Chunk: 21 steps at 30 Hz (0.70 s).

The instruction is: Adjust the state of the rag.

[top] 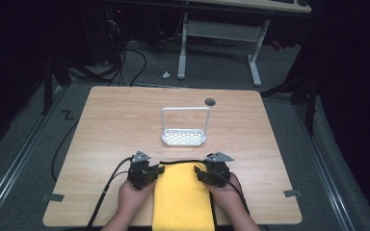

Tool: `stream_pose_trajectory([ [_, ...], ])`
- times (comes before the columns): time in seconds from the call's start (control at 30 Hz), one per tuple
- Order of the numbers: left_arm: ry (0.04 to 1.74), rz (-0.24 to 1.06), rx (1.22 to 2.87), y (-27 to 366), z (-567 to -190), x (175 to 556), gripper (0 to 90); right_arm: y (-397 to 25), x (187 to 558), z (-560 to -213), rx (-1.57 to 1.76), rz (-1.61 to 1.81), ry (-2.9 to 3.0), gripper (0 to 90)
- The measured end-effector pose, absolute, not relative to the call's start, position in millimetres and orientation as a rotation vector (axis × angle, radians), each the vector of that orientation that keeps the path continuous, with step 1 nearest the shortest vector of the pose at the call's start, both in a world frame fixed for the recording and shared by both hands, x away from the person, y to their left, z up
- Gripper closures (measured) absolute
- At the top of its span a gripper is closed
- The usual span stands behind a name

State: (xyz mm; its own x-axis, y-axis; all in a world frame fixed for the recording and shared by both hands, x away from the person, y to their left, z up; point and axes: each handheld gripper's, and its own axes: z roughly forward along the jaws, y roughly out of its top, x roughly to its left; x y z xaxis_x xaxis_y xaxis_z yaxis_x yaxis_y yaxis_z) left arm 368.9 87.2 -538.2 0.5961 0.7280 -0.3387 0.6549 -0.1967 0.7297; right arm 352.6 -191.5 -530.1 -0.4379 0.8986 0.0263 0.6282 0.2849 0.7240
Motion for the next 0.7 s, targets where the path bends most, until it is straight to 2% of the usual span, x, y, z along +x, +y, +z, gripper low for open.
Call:
stream_pose_trajectory([
  [0.13, 1.105, 0.102, 1.914, 87, -538, 369, 77.2, -189, 348, -530, 1.356, 0.978, 2.185, 58.9],
  [0.37, 1.105, 0.105, 1.919, 87, -538, 368, 77.0, -186, 346, -530, 1.339, 1.011, 2.206, 76.6],
  [0.7, 1.072, 0.137, 1.885, 89, -534, 363, 82.0, -185, 328, -521, 1.246, 1.047, 2.15, 78.5],
])
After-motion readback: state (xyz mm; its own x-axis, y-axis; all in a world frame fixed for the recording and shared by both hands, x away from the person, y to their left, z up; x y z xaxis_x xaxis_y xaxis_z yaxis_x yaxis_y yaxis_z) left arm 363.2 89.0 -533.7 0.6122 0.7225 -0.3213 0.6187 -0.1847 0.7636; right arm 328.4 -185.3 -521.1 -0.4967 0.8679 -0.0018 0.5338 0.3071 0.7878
